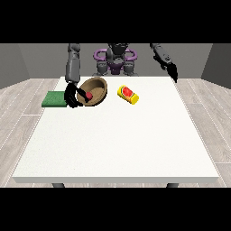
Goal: Pick the cup and pour the ball into the bowl, then pick the bowl and place it on the pad
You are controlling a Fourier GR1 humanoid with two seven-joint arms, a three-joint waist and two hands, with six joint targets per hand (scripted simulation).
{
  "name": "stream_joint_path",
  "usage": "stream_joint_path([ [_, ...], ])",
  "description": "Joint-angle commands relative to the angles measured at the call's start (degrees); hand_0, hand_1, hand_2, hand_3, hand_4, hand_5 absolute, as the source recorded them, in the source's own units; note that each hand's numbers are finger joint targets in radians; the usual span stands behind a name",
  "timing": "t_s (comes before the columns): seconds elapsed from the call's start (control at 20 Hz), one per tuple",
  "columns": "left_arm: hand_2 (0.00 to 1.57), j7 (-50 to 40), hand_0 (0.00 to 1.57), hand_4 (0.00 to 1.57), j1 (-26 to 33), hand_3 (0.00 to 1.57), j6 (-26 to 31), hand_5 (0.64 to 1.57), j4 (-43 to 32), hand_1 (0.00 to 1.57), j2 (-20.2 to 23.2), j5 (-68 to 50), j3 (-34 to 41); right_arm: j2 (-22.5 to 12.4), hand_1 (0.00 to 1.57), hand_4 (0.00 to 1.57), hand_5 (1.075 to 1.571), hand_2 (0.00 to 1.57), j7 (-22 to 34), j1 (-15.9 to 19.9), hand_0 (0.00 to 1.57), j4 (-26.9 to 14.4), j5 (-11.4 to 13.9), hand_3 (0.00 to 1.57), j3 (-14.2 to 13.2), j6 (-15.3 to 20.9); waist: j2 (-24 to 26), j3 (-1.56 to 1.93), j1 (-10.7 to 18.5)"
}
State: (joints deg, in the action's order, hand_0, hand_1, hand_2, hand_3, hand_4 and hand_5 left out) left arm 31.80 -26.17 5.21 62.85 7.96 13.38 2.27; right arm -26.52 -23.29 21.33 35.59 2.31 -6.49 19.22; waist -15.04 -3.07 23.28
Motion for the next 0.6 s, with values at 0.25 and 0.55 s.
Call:
stream_joint_path([
  [0.25, 0.0, -0.04, 0.0, 0.0, 1.97, 0.0, -0.12, 0.716, -10.02, 0.0, 1.23, -2.07, 4.47, -5.34, 1.57, 1.27, 1.569, 1.57, 28.65, 2.12, 1.57, 2.47, 7.74, 1.57, 9.99, -6.47, 9.52, 2.73, -7.28],
  [0.55, 0.0, -0.11, 0.0, 0.0, 5.74, 0.0, -3.49, 0.729, -14.97, 0.0, 0.46, -1.79, 6.21, -18.87, 1.57, 1.57, 1.571, 1.57, 36.18, 8.25, 1.57, 9.94, 15.49, 1.57, 17.79, -20.56, 17.8, 2.69, -14.33],
])
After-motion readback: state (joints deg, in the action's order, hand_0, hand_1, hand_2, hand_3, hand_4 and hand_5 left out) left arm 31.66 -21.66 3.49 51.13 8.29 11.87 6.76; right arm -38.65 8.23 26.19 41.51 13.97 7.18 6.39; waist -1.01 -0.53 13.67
